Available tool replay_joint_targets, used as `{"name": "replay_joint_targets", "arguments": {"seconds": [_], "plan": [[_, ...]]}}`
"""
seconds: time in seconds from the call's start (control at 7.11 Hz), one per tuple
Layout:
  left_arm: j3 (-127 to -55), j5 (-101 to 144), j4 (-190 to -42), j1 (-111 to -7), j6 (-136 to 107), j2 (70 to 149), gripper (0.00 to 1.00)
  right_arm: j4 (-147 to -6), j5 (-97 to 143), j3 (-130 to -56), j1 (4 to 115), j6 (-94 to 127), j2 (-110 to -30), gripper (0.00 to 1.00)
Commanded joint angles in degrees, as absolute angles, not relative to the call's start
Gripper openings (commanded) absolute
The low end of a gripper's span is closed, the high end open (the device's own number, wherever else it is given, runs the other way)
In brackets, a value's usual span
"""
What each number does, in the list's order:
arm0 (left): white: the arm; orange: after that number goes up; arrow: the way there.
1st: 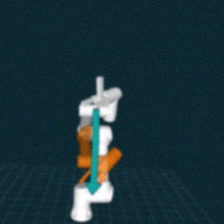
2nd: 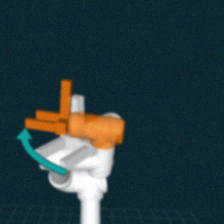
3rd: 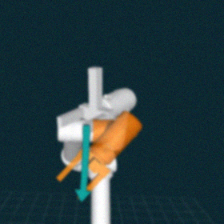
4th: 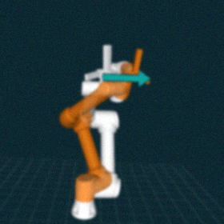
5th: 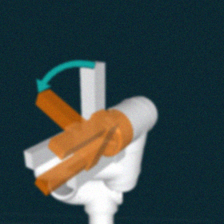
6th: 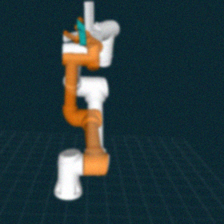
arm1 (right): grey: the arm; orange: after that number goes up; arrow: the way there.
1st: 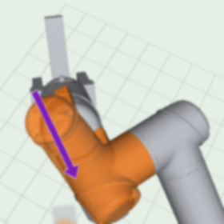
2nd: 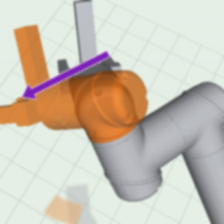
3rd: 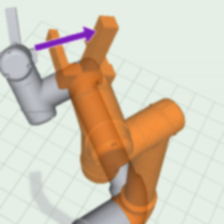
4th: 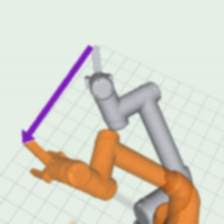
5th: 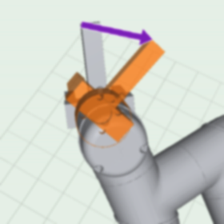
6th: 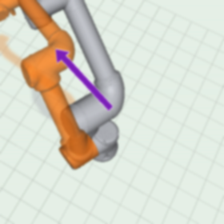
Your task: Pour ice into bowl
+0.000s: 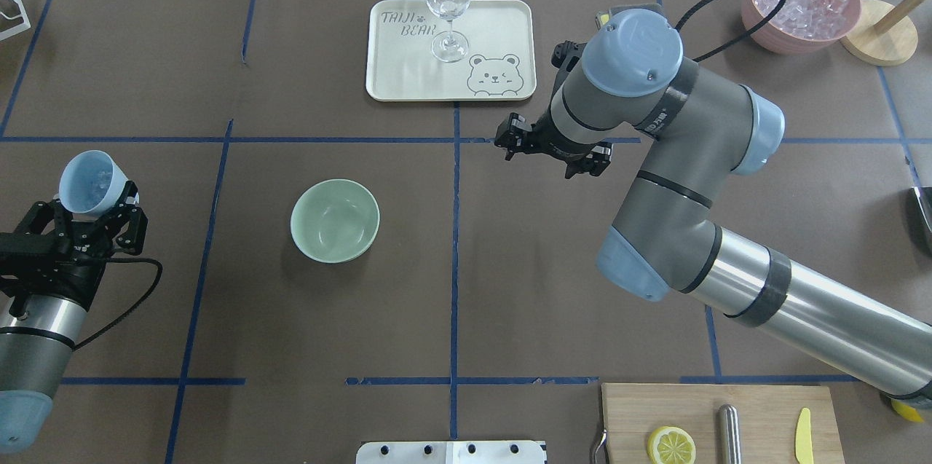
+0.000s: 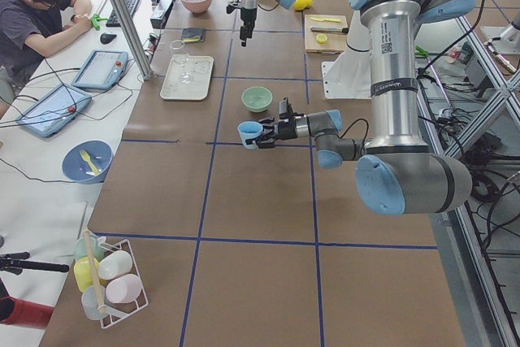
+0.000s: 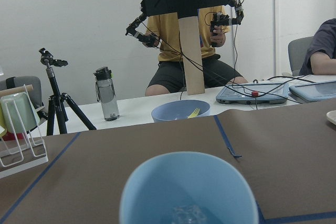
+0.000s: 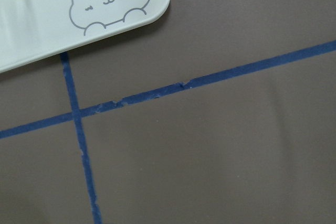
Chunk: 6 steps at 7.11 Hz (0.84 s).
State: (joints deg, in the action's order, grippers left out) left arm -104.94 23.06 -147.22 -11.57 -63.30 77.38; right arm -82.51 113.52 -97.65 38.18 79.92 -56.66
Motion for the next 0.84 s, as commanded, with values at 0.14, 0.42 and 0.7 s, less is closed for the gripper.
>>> {"name": "replay_joint_targets", "arguments": {"seconds": [0.14,0.42,0.7], "plan": [[-104.5,23.1,-147.0,-11.3,-47.0,85.9,0.00,-82.4,113.2,-105.2,38.4,78.9,-65.7,1.00],[-104.6,23.2,-146.2,-10.7,-37.9,89.2,0.00,-74.8,113.4,-106.2,38.5,78.8,-71.4,1.00],[-103.9,23.1,-145.1,-10.5,-27.9,91.8,0.00,-71.1,113.7,-106.3,38.5,78.8,-73.8,1.00]]}}
